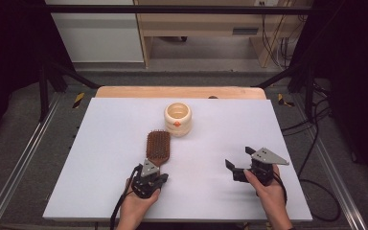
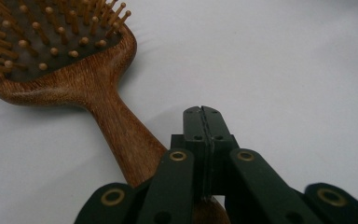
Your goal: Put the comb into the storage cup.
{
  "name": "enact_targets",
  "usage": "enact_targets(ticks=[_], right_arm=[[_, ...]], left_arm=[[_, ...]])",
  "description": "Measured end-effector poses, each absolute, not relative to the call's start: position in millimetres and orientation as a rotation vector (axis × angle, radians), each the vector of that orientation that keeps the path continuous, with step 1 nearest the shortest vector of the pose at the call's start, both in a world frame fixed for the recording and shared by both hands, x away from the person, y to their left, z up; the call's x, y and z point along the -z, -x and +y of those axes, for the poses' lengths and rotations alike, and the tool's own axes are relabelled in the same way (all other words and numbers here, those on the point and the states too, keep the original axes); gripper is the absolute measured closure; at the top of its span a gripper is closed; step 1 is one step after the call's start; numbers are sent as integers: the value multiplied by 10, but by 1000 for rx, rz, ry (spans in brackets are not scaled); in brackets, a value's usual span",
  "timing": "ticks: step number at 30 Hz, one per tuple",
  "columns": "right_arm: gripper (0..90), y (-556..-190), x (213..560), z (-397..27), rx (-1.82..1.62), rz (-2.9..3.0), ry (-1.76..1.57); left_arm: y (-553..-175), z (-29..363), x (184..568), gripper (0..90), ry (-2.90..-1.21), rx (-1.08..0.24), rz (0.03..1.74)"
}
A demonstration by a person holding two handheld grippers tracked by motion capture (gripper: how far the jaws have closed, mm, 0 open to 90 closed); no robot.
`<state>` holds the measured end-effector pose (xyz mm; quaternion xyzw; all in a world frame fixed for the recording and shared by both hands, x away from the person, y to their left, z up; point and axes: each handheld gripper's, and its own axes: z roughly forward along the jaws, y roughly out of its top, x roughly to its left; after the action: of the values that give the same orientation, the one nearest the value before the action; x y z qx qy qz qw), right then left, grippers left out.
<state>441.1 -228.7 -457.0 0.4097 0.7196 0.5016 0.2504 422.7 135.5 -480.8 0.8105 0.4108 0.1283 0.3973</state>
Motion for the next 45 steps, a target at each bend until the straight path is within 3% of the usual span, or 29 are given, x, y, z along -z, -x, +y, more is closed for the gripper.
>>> enact_targets(ticks=[45], right_arm=[[76,-4406,4589,-2239,-1365,1987,-1105]], left_arm=[[-4221,1871,4771,899,-2082,-341,1140]])
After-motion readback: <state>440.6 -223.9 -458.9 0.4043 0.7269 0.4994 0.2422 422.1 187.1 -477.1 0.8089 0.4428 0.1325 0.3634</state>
